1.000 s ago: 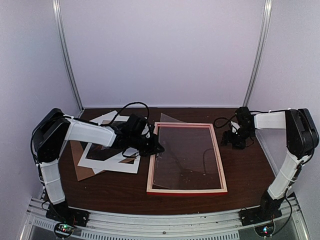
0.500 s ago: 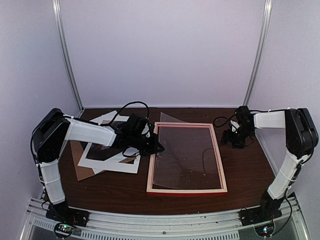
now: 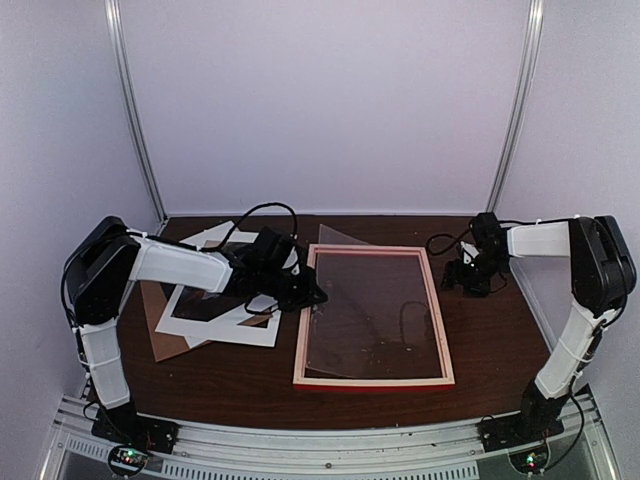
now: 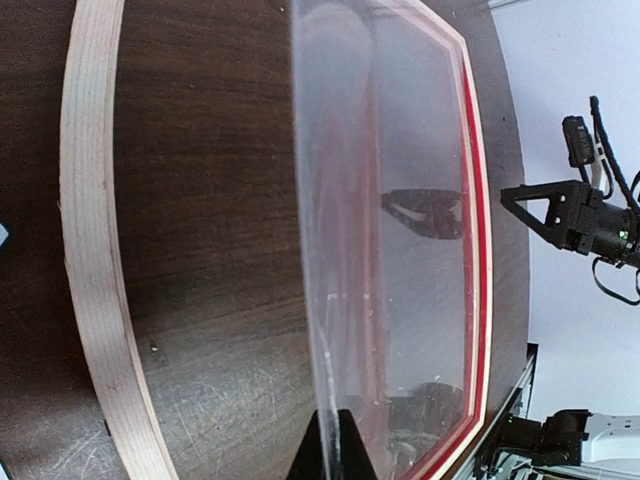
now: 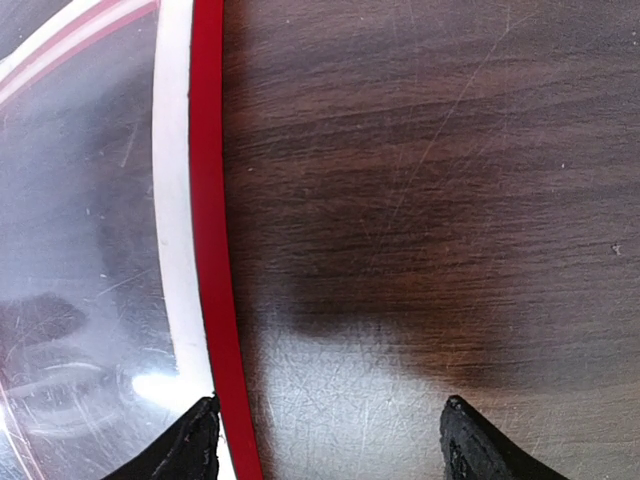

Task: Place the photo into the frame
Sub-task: Place the glass panel in the frame body, then pick up the photo from the frame body.

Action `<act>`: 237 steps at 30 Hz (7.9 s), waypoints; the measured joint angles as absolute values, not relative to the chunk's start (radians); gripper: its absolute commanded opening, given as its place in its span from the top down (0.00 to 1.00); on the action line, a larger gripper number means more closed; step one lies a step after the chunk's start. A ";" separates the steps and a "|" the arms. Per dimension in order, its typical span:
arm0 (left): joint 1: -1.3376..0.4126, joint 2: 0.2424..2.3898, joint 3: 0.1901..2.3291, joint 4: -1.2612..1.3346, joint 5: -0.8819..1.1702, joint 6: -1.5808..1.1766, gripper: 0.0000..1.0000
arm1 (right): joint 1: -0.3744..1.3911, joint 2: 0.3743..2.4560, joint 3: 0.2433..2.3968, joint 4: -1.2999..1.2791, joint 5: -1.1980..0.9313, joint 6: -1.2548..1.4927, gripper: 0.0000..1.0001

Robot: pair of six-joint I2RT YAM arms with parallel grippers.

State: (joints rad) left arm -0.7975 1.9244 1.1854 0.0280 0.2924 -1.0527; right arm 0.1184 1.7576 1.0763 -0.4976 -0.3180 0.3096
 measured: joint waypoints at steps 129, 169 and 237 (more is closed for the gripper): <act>-0.793 2.035 1.260 0.011 0.521 -1.210 0.59 | 0.436 1.789 1.196 -0.397 -0.558 0.389 0.29; -0.794 1.925 1.277 -0.224 0.374 -0.991 0.40 | 0.484 1.930 1.200 -0.311 -0.638 0.467 0.29; 0.041 2.030 1.450 -0.660 0.265 -0.452 0.19 | 0.864 2.574 2.228 -0.591 -0.676 0.429 0.27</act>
